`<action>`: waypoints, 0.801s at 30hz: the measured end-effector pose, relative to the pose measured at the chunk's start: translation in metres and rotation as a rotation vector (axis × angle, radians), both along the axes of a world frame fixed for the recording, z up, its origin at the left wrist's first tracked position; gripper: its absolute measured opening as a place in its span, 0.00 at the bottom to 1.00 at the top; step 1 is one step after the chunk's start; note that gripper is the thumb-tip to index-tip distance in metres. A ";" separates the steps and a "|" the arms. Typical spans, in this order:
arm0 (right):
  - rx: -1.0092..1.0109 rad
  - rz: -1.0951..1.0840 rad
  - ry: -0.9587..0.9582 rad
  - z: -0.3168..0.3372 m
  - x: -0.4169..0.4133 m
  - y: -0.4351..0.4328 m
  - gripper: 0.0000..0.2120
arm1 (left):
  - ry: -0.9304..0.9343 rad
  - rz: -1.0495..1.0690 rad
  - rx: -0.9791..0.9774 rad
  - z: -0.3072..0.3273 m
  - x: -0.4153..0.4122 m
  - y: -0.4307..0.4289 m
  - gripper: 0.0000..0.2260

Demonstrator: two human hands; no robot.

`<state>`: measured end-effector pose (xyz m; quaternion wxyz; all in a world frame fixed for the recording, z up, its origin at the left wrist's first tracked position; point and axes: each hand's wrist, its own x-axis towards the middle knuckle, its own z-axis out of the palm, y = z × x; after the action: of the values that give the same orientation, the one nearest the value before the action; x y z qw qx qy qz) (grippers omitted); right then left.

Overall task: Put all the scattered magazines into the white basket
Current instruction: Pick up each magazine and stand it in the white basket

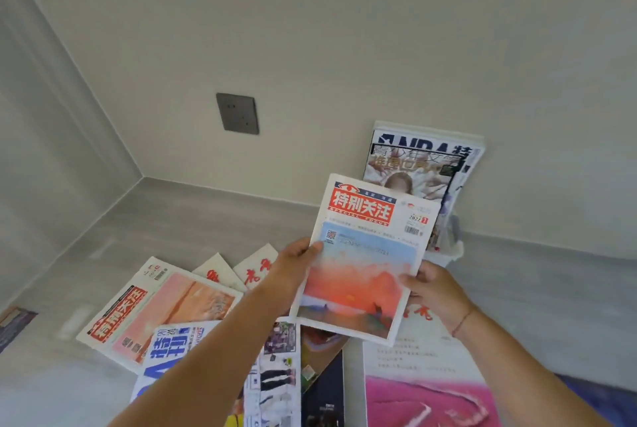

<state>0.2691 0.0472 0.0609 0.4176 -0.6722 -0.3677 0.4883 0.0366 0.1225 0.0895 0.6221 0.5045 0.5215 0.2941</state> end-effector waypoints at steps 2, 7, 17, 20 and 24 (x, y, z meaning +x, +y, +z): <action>0.077 -0.110 -0.059 0.013 0.026 0.010 0.08 | 0.004 -0.035 0.070 0.010 0.031 0.020 0.12; 0.225 -0.271 -0.206 0.061 0.082 0.051 0.10 | -0.065 -0.003 0.196 0.047 0.085 0.079 0.08; 0.162 -0.321 -0.375 0.035 0.121 0.100 0.05 | 0.072 0.094 0.198 0.011 0.143 0.135 0.05; 0.115 -0.347 -0.384 0.011 0.121 0.105 0.05 | 0.110 0.147 0.163 -0.009 0.147 0.138 0.06; 0.098 -0.371 -0.363 -0.008 0.117 0.113 0.07 | 0.118 0.198 0.150 -0.027 0.152 0.145 0.08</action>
<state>0.3863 0.1601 0.0526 0.4592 -0.7836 -0.3305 0.2565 0.1885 0.2679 0.0627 0.5189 0.5120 0.5809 0.3621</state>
